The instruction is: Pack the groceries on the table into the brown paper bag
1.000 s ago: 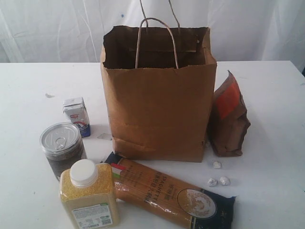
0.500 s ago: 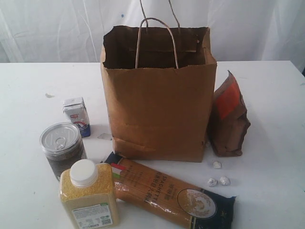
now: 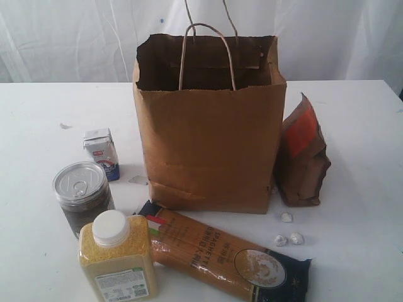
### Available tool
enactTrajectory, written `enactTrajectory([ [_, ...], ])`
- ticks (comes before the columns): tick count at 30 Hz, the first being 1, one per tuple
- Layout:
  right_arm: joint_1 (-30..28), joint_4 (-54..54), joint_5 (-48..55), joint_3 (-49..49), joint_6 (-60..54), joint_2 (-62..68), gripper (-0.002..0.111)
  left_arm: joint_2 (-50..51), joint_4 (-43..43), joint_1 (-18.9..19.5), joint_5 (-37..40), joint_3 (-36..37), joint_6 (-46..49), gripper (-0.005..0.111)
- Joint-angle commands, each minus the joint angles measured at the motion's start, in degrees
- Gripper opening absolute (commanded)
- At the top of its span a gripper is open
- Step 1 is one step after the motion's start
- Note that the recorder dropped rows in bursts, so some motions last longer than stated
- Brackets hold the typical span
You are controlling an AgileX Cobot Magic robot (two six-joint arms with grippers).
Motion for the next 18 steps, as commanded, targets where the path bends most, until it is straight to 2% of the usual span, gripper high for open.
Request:
enactTrajectory([
  [1, -0.2, -0.1, -0.5, 0.1, -0.5, -0.3, 0.0, -0.3, -0.3, 0.2, -0.3, 0.1, 0.0, 0.0],
  [11, -0.2, -0.1, -0.5, 0.1, -0.5, -0.3, 0.0, -0.3, 0.1, 0.2, -2.1, 0.1, 0.0, 0.0],
  [16, -0.2, -0.1, -0.5, 0.1, -0.5, -0.3, 0.0, -0.3, 0.1, 0.2, -10.0, 0.1, 0.3, 0.0],
  [18, -0.2, -0.1, -0.5, 0.1, -0.5, -0.3, 0.0, -0.3, 0.1, 0.2, -10.8, 0.1, 0.0, 0.0],
])
